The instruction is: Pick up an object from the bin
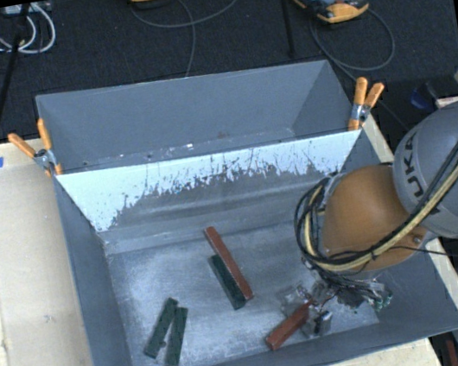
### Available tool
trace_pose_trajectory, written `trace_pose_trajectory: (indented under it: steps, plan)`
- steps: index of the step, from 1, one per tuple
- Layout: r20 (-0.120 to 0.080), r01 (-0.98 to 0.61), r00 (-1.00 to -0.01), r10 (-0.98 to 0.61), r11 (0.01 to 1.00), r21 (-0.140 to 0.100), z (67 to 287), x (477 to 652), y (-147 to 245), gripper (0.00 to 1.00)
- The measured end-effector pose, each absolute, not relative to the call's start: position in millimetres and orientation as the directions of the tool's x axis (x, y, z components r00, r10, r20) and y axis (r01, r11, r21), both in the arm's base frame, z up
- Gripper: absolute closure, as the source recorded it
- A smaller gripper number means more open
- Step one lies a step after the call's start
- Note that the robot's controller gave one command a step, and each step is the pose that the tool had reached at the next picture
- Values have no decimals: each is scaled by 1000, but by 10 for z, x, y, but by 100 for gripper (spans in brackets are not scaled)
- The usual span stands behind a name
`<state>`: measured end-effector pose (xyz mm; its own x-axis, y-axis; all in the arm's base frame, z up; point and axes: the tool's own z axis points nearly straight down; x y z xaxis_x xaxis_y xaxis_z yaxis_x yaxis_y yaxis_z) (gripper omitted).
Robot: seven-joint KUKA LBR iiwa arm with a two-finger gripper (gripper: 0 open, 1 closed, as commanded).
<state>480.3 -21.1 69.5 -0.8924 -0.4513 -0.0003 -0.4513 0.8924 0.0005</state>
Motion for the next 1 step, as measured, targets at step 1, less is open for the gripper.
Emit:
trace_pose_trajectory:
  steps: [1]
  plan:
    - [-6, -464, -886, -464, 886, -4, 2131, 4835, -501, 100]
